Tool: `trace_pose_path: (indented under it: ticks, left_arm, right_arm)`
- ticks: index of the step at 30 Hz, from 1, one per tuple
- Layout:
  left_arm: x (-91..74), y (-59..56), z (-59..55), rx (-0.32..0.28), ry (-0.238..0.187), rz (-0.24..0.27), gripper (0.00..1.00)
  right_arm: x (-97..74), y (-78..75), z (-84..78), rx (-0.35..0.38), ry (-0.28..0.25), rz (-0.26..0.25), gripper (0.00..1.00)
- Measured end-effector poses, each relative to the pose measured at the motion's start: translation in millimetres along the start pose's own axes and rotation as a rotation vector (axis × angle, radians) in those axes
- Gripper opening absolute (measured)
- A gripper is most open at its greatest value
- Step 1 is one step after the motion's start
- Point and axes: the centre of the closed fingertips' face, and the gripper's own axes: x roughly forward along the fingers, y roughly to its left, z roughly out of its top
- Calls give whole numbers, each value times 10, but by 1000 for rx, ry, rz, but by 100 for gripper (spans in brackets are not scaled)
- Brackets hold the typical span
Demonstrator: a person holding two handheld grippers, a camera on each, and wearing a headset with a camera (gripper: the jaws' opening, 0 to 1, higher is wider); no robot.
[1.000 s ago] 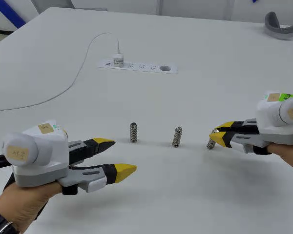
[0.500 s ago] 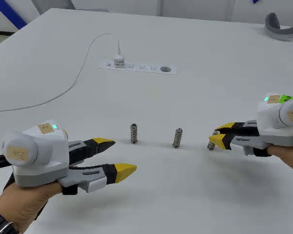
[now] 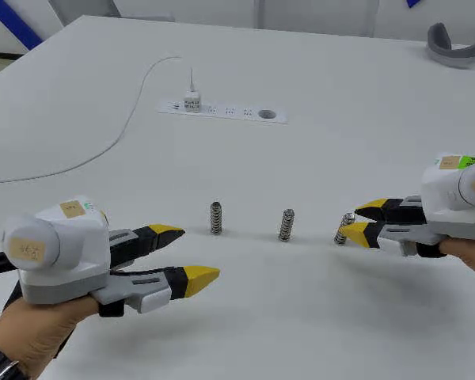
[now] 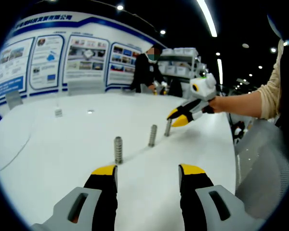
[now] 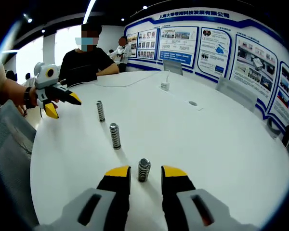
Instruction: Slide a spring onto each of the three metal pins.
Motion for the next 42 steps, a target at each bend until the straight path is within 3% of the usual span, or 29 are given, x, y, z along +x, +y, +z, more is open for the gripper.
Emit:
trace_pose_path:
  ticks: [16,25,42]
  left_arm:
    - [-1,37,-3,5,1,5,54]
    - [7,46,-10,14,10,2,55]
    - [14,20,-57,23,27,-8,56]
  right_arm:
    - [-186,58,70,2,-32,10,34]
    - [-288,194,103,-28,-54,54,43]
    - [-424,372,-19,-68,-52,99,54]
